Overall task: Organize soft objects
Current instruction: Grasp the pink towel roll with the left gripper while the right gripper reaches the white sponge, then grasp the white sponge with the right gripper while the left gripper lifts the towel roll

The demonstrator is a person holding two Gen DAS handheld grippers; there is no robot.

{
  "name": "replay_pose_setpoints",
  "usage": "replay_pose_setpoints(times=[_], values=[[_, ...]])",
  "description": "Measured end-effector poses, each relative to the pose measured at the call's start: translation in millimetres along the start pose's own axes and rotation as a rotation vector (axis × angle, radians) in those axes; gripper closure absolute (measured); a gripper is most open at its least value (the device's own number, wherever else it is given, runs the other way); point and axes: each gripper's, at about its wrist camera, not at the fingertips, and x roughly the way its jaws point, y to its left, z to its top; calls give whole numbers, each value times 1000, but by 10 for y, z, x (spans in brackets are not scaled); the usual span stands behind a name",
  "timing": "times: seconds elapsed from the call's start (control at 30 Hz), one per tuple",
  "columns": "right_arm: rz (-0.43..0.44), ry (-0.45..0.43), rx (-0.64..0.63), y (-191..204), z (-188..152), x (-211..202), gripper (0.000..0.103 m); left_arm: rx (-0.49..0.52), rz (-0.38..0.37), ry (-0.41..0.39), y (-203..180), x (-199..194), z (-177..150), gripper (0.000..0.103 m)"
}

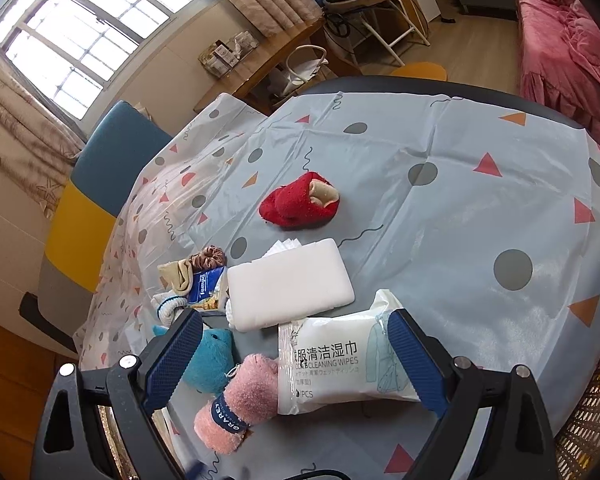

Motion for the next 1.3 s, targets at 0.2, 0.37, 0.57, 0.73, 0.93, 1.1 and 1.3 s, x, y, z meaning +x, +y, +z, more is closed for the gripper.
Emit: replay_pose_setpoints(times=[0.2,0.37,0.57,0.73,0.93,1.1,1.3], values=[[1,6,7,-17,6,0,8,174,30,66,-152,400,323,20],[6,-2,24,-50,19,-12,8,202,-24,181,-214,784,304,62],[13,18,41,-75,17,26,8,59,-82,132,-115,444,-16,71],[-22,32,-12,-2,-14,64,8,4,-63,114,-41,209,-410,71],[-194,213,-429,521,-165,403,8,-70,-77,101,46,131,-609,71],[-344,252,-1020,1056,-287,592,8,-97,-77,99,70,158,-575,70],[-363,314,-1265,1126,-229,999,8,-105,-69,91,78,166,-575,70]])
